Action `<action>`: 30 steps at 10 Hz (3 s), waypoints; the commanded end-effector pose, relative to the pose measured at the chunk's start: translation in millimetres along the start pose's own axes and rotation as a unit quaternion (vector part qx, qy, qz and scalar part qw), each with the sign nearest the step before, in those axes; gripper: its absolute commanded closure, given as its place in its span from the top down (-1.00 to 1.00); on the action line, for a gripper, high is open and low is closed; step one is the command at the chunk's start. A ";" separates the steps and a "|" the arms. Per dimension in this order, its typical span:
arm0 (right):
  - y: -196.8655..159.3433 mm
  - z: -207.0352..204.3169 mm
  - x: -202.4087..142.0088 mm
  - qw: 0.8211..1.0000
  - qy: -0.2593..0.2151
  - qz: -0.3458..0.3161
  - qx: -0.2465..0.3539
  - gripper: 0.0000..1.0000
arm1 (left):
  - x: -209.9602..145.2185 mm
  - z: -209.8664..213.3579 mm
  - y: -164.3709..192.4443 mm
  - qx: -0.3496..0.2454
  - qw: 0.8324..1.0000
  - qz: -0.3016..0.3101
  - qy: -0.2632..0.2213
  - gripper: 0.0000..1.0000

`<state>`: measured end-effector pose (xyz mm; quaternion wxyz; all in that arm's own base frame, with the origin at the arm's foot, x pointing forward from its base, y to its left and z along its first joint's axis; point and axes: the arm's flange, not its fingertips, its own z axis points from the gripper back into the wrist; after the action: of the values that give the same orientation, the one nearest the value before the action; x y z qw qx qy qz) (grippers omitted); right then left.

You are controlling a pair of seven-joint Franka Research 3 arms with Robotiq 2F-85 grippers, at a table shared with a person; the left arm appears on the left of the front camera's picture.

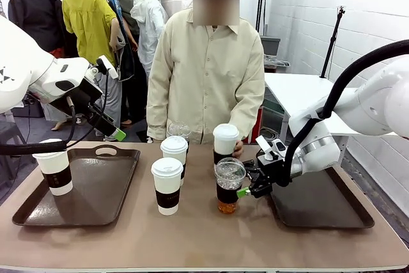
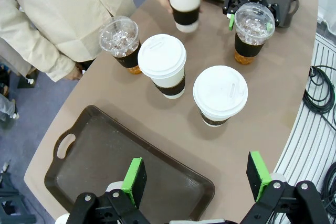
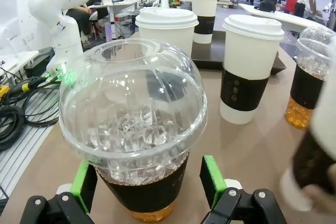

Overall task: Distribute the coffee onto the tray.
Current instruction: Pick up one iced Americano and place it on the right Handle tray.

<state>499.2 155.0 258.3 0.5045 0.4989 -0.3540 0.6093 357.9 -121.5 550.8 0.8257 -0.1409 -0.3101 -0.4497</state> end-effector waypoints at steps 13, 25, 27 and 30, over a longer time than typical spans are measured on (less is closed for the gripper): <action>-24.6 -20.9 1.0 0.999 0.003 -0.007 0.050 1.00 | 0.3 1.3 2.5 -0.001 1.000 -0.004 0.005 1.00; 28.4 49.2 16.4 0.999 -0.004 0.009 -0.044 0.25 | 0.3 1.3 2.5 -0.001 1.000 -0.004 0.005 1.00; 54.5 85.9 17.5 0.995 -0.012 -0.003 -0.098 0.25 | 0.3 1.3 2.5 -0.001 1.000 -0.004 0.005 1.00; 87.6 130.7 8.0 0.985 -0.040 -0.016 -0.165 0.25 | 0.3 1.3 2.5 -0.001 1.000 -0.004 0.005 1.00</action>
<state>456.4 11.2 299.8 0.5810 0.4430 -0.4289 0.5312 357.9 -121.8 551.1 0.8255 -0.1406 -0.3102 -0.4500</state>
